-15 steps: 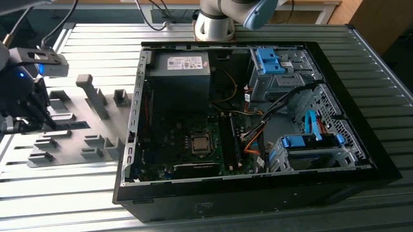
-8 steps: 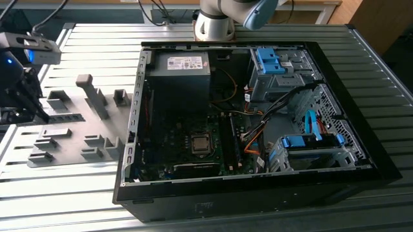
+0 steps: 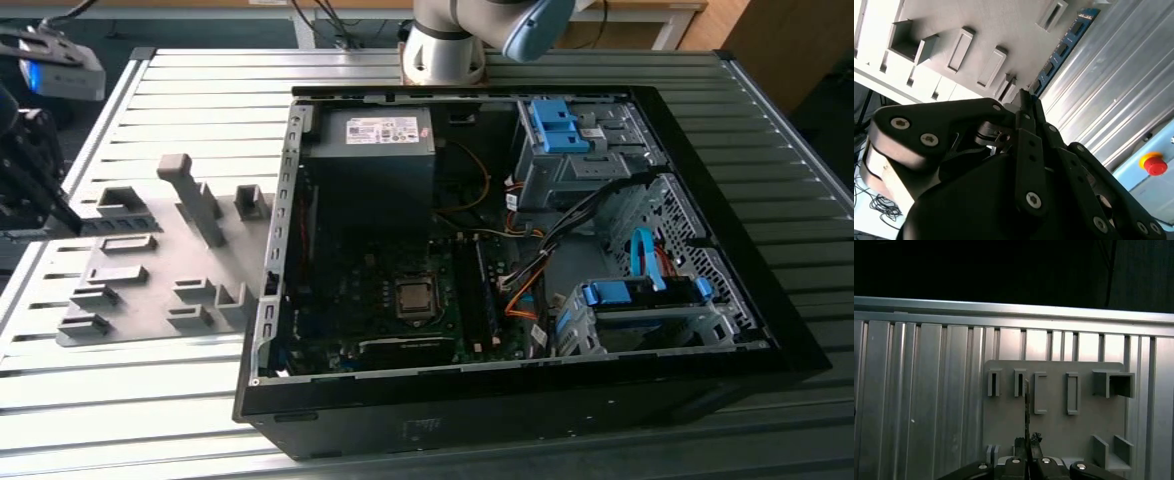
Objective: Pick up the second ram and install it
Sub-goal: 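Pick up the second ram and move it above second insertion slot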
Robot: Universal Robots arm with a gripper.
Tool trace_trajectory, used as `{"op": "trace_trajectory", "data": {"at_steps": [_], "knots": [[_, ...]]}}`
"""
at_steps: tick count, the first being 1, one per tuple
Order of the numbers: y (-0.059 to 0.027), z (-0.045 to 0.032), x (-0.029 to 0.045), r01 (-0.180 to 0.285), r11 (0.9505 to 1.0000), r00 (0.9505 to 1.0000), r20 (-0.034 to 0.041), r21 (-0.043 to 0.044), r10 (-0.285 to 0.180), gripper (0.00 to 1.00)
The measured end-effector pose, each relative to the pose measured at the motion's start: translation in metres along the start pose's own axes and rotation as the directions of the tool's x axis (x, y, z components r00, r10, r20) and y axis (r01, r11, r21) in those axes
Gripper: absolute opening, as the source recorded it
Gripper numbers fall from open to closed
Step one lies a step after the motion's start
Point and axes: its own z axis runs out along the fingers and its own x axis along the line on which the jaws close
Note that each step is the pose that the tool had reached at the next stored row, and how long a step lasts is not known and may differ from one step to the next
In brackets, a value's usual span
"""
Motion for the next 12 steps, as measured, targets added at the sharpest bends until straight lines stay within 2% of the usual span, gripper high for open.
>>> {"op": "trace_trajectory", "data": {"at_steps": [2,7,12], "knots": [[0.0001,-0.0078,-0.0003,-0.005,1.0000,1.0000,-0.0002,0.0000,0.005,0.14],[0.0001,-0.0182,-0.0008,-0.025,0.9997,0.9997,-0.0019,0.0004,0.025,0.14],[0.0003,-0.0334,-0.0011,-0.025,0.9997,0.9997,-0.0021,0.0004,0.025,0.14]]}}
